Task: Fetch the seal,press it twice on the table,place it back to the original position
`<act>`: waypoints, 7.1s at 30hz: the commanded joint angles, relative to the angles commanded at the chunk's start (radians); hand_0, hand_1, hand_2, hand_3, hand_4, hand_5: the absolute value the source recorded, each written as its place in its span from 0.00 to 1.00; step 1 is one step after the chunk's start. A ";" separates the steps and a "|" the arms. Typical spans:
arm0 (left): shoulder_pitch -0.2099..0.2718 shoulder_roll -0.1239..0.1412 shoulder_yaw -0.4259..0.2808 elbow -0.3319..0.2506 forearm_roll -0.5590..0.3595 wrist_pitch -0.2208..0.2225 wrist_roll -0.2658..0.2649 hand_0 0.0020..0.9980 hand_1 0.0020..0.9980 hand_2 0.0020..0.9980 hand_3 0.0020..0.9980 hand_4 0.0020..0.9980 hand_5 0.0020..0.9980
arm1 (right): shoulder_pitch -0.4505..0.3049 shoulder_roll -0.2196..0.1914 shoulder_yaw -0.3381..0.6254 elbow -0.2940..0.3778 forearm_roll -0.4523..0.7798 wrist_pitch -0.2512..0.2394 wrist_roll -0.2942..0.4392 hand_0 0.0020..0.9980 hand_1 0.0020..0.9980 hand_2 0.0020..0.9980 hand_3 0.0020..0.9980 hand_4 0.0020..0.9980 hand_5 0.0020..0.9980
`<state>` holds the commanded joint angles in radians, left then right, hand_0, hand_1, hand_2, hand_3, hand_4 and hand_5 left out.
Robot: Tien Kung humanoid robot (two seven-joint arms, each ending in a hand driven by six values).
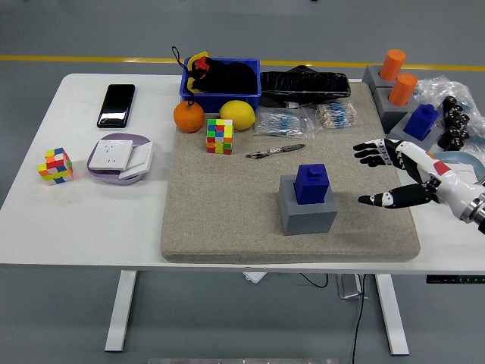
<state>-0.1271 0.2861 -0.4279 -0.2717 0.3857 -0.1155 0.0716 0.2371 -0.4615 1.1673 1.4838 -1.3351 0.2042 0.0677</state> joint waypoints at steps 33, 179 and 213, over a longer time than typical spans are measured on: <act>0.001 -0.003 0.030 -0.002 -0.009 -0.003 0.000 0.79 0.75 0.74 0.77 0.79 0.47 | 0.165 0.111 -0.231 -0.192 0.228 -0.081 0.096 0.73 0.64 0.64 0.74 0.89 0.00; -0.004 -0.023 0.029 0.001 -0.013 -0.007 -0.002 0.79 0.75 0.74 0.78 0.80 0.47 | 0.163 0.113 -0.239 -0.505 0.166 -0.167 0.207 0.58 0.46 0.45 0.45 0.74 0.00; -0.005 -0.025 0.025 0.000 -0.012 -0.008 -0.002 0.79 0.75 0.74 0.78 0.80 0.48 | 0.156 0.086 -0.199 -0.300 0.147 -0.171 0.188 0.58 0.46 0.44 0.44 0.73 0.00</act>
<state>-0.1317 0.2607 -0.4029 -0.2715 0.3739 -0.1234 0.0697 0.3934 -0.3753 0.9686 1.1837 -1.1884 0.0332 0.2556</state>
